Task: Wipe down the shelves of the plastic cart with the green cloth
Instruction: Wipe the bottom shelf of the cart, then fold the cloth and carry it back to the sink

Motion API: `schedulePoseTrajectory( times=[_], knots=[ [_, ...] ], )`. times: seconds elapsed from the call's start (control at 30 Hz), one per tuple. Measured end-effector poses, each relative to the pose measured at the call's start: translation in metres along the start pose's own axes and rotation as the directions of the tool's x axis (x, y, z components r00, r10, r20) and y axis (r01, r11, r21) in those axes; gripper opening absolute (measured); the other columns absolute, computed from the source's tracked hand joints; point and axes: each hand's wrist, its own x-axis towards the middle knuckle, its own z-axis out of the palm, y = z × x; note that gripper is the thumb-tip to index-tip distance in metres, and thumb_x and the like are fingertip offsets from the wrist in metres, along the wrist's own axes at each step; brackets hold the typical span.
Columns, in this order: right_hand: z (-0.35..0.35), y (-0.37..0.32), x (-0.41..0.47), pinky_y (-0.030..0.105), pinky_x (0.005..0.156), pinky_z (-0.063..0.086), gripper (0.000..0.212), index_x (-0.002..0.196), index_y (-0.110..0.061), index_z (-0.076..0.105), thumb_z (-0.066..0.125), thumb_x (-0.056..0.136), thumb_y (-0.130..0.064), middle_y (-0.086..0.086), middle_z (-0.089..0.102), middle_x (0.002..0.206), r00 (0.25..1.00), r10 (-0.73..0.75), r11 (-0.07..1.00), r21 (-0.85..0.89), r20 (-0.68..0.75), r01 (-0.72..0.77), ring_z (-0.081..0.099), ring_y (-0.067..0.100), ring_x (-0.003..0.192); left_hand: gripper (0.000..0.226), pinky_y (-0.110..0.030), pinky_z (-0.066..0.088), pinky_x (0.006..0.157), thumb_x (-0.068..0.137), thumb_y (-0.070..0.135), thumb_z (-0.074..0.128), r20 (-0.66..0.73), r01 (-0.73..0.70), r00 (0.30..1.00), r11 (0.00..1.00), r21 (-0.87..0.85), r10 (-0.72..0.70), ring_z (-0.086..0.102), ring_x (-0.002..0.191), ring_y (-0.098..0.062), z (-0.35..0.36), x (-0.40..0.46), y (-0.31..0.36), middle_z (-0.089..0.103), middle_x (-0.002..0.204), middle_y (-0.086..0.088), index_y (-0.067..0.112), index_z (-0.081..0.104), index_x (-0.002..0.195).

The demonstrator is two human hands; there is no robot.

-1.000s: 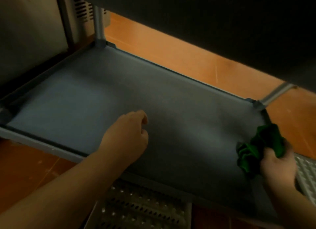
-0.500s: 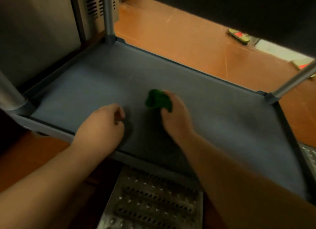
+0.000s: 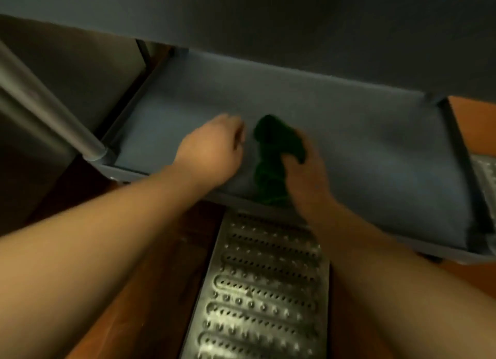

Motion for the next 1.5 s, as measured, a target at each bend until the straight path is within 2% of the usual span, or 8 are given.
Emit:
schedulePoseTrajectory(
  times=[0.17, 0.3, 0.43, 0.63, 0.87, 1.0, 1.2, 1.5],
  knots=[
    [-0.111, 0.008, -0.008, 0.007, 0.078, 0.045, 0.045, 0.141, -0.029, 0.046, 0.047, 0.1, -0.01, -0.006, 0.057, 0.126, 0.983, 0.022, 0.987, -0.15, -0.181, -0.05, 0.058, -0.005, 0.099, 0.012, -0.044, 0.052, 0.081, 0.086, 0.018, 0.05, 0.182, 0.008, 0.983, 0.992, 0.127, -0.031, 0.06, 0.096, -0.035, -0.001, 0.018, 0.007, 0.064, 0.102, -0.011, 0.019, 0.057, 0.095],
    [-0.184, 0.04, -0.025, 0.043, 0.11, 0.041, 0.054, 0.142, -0.028, 0.046, 0.047, 0.089, -0.014, 0.007, 0.053, 0.14, 0.93, -0.019, 0.914, -0.384, -0.366, -0.133, 0.051, 0.026, 0.127, 0.013, -0.038, 0.051, 0.078, 0.086, 0.015, 0.05, 0.242, -0.002, 0.97, 0.997, 0.079, -0.018, 0.06, 0.09, -0.028, 0.017, 0.015, 0.009, 0.064, 0.097, -0.004, 0.023, 0.058, 0.093],
    [-0.192, 0.071, -0.036, 0.043, 0.113, 0.036, 0.058, 0.141, -0.018, 0.047, 0.046, 0.082, -0.017, 0.016, 0.05, 0.14, 0.89, 0.037, 0.827, -0.486, -0.455, -0.283, 0.046, 0.033, 0.13, 0.017, -0.037, 0.052, 0.076, 0.086, 0.015, 0.047, 0.246, 0.047, 0.968, 0.999, -0.004, -0.044, 0.06, 0.084, -0.025, 0.026, 0.011, 0.003, 0.063, 0.09, 0.001, 0.028, 0.058, 0.09],
    [-0.072, 0.056, -0.013, 0.033, 0.113, 0.034, 0.055, 0.138, -0.011, 0.052, 0.051, 0.085, 0.006, 0.013, 0.052, 0.137, 0.91, 0.106, 0.923, -0.301, -0.4, -0.24, 0.049, 0.026, 0.128, 0.016, -0.038, 0.052, 0.077, 0.085, 0.014, 0.05, 0.221, 0.07, 0.973, 0.998, -0.01, -0.066, 0.06, 0.084, -0.024, -0.002, -0.005, -0.035, 0.062, 0.085, 0.002, 0.027, 0.059, 0.091],
    [0.105, 0.006, -0.013, 0.021, 0.111, 0.027, 0.06, 0.139, -0.005, 0.051, 0.054, 0.082, 0.011, 0.016, 0.052, 0.139, 0.999, 0.032, 0.994, -0.108, -0.007, -0.032, 0.047, 0.025, 0.131, 0.012, -0.036, 0.049, 0.079, 0.084, 0.011, 0.055, 0.154, 0.17, 0.974, 0.985, 0.003, -0.168, 0.064, 0.089, -0.033, -0.032, -0.021, -0.074, 0.067, 0.085, -0.006, 0.02, 0.061, 0.089],
    [0.15, -0.018, -0.009, 0.029, 0.109, 0.039, 0.052, 0.139, -0.016, 0.052, 0.055, 0.09, 0.002, 0.007, 0.056, 0.135, 0.983, 0.099, 0.982, 0.144, 0.156, -0.122, 0.053, 0.022, 0.126, 0.012, -0.036, 0.048, 0.077, 0.083, 0.01, 0.057, 0.147, 0.215, 0.965, 0.976, 0.023, -0.216, 0.065, 0.089, -0.034, -0.045, -0.028, -0.085, 0.066, 0.083, -0.005, 0.021, 0.06, 0.087],
    [0.096, -0.036, -0.028, 0.046, 0.087, 0.058, 0.038, 0.125, -0.025, 0.057, 0.052, 0.096, -0.002, 0.011, 0.068, 0.118, 0.976, 0.211, 0.818, 0.538, 0.048, -0.203, 0.068, 0.03, 0.106, 0.014, -0.03, 0.041, 0.071, 0.082, 0.006, 0.057, 0.199, 0.313, 0.94, 0.932, -0.183, -0.277, 0.059, 0.078, -0.027, -0.031, -0.031, -0.068, 0.057, 0.074, 0.002, 0.018, 0.053, 0.085],
    [-0.057, -0.103, -0.127, 0.048, 0.089, 0.057, 0.038, 0.126, -0.03, 0.057, 0.047, 0.099, -0.005, 0.01, 0.069, 0.12, 0.804, 0.593, 0.688, 0.538, -0.029, -0.488, 0.069, 0.031, 0.105, 0.028, -0.052, 0.054, 0.09, 0.082, 0.013, 0.056, 0.574, 0.721, 0.69, 0.49, -0.491, -0.441, 0.062, 0.097, -0.028, -0.052, -0.088, 0.072, 0.059, 0.103, -0.007, 0.02, 0.052, 0.109]
  ],
)
